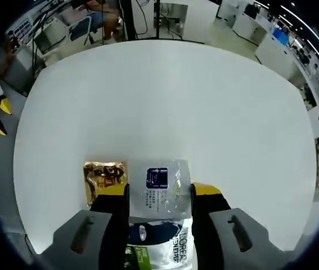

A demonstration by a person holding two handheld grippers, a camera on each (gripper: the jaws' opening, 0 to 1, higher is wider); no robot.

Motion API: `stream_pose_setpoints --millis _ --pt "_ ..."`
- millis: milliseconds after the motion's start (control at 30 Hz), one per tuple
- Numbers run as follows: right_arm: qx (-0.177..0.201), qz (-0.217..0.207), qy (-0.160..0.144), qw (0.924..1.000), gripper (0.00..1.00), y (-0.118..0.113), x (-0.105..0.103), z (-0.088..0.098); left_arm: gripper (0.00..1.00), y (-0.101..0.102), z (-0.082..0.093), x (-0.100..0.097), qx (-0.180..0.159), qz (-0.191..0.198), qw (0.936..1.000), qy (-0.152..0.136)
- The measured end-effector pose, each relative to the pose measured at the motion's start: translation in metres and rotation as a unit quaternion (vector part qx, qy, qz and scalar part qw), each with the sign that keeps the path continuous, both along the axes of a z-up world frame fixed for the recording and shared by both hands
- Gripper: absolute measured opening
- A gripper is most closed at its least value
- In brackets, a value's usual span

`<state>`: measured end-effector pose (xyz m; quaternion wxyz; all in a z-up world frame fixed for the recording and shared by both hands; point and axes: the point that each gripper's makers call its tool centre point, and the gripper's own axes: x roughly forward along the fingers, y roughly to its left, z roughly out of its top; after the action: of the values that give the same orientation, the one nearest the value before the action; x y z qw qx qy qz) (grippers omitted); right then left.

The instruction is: Arrange the skincare products in the storage area until every visible bottle or jar stands upright without overlapping.

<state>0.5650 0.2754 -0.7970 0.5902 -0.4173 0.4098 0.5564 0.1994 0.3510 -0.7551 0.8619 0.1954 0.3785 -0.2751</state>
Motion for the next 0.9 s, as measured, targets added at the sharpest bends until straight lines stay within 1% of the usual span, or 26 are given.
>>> stream_pose_setpoints --millis 200,467,600,633,700,767,800,900 --pt "-0.005 0.008 0.000 1.0000 0.41 0.001 -0.002 -0.004 0.36 0.000 0.000 0.000 0.000 0.000 1.0000 -0.001" --pt "-0.023 0.022 -0.002 0.9995 0.41 -0.004 -0.003 -0.011 0.36 0.001 0.000 0.000 0.002 -0.001 1.0000 0.000" --pt "-0.017 0.009 0.005 0.9998 0.42 -0.003 -0.002 -0.010 0.35 0.001 0.000 0.000 0.003 0.000 1.0000 0.000" --pt "-0.014 -0.002 0.013 0.9998 0.43 -0.004 0.001 -0.011 0.35 0.002 -0.001 0.000 0.004 -0.001 1.0000 0.000" --pt "-0.013 -0.007 0.014 0.9998 0.45 -0.004 0.003 -0.011 0.35 0.001 -0.003 0.000 0.004 -0.003 1.0000 0.001" --pt "-0.013 -0.020 0.024 0.9994 0.46 -0.005 0.004 -0.013 0.35 0.001 -0.004 0.000 0.005 -0.003 1.0000 0.002" --pt "-0.013 -0.013 0.022 0.9996 0.46 -0.004 0.002 -0.011 0.35 0.002 -0.004 0.000 0.005 -0.003 1.0000 0.003" --pt "-0.015 -0.009 0.021 0.9996 0.46 -0.004 0.001 -0.011 0.35 0.002 -0.004 0.000 0.005 -0.002 1.0000 0.003"
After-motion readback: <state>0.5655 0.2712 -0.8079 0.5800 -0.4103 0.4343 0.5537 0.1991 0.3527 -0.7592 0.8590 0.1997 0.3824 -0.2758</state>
